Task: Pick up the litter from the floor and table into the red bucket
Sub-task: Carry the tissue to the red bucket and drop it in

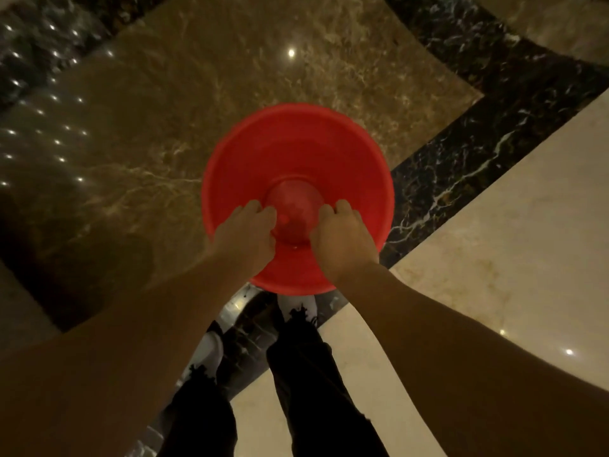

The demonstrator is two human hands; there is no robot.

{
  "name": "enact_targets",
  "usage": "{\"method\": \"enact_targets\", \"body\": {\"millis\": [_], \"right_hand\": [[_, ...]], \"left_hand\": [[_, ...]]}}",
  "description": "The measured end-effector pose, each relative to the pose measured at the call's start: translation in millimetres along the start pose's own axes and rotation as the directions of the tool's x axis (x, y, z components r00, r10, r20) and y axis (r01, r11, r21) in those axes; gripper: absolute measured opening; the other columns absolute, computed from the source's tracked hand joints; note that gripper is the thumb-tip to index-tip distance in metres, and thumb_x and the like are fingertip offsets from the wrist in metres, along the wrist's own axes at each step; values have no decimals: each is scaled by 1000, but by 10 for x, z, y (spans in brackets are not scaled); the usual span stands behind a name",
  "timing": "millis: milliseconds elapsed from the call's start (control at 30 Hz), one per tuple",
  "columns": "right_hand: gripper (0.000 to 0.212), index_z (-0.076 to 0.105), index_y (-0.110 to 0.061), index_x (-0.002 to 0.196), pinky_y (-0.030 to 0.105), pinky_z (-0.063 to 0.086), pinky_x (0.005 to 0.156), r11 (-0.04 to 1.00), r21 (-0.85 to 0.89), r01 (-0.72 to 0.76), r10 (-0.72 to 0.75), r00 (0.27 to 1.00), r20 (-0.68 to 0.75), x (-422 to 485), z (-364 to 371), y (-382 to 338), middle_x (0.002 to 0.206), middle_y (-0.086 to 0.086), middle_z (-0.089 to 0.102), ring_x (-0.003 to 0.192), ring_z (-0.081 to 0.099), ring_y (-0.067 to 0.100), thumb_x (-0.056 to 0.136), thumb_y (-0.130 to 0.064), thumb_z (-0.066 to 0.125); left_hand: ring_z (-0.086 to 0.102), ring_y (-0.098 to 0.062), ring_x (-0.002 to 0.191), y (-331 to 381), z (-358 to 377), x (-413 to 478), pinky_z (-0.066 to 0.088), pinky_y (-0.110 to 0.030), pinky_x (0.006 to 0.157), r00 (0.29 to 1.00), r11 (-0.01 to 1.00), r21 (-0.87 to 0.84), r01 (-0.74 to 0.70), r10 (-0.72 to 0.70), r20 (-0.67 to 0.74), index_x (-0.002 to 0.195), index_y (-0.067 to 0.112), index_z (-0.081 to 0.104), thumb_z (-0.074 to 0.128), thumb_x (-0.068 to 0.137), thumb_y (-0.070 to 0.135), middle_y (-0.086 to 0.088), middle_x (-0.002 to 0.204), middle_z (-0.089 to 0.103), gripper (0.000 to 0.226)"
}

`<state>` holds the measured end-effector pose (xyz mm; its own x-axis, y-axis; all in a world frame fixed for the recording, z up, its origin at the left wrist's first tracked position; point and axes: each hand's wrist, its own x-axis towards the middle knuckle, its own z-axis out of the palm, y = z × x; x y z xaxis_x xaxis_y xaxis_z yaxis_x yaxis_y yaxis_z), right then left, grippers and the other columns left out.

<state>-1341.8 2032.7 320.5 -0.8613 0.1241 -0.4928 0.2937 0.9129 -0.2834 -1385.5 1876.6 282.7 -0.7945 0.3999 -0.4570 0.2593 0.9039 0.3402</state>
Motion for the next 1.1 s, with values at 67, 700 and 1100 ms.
{"method": "enact_targets", "body": {"millis": [67, 700, 1100], "right_hand": [[19, 53, -2, 110, 41, 42, 75, 999, 21, -34, 34, 999, 5, 8, 32, 46, 114, 18, 49, 103, 49, 37, 96, -9, 43], [15, 52, -12, 88, 37, 44, 59, 998, 52, 17, -18, 1000, 16, -481, -1176, -377, 79, 6, 54, 71, 55, 28, 91, -27, 48], [17, 69, -13, 87, 37, 50, 63, 828, -285, 483, -526, 845, -95, -1755, -3056, -2811, 86, 13, 68, 80, 68, 33, 82, -18, 54]], "left_hand": [[55, -31, 87, -52, 34, 26, 50, -44, 66, 1000, 1000, 7, -14, 14, 16, 100, 12, 58, 57, 81, 13, -9, 98, 54, 20], [58, -17, 86, 70, -1369, -776, 51, -33, 68, 980, 977, 71, 200, -200, -15, 101, 20, 57, 51, 87, 29, 4, 92, 58, 17], [49, -10, 51, 101, -4066, -3002, 34, -23, 48, 762, 870, -109, 481, -476, -440, 58, 25, 49, 64, 78, 34, 3, 68, 61, 27]]}}
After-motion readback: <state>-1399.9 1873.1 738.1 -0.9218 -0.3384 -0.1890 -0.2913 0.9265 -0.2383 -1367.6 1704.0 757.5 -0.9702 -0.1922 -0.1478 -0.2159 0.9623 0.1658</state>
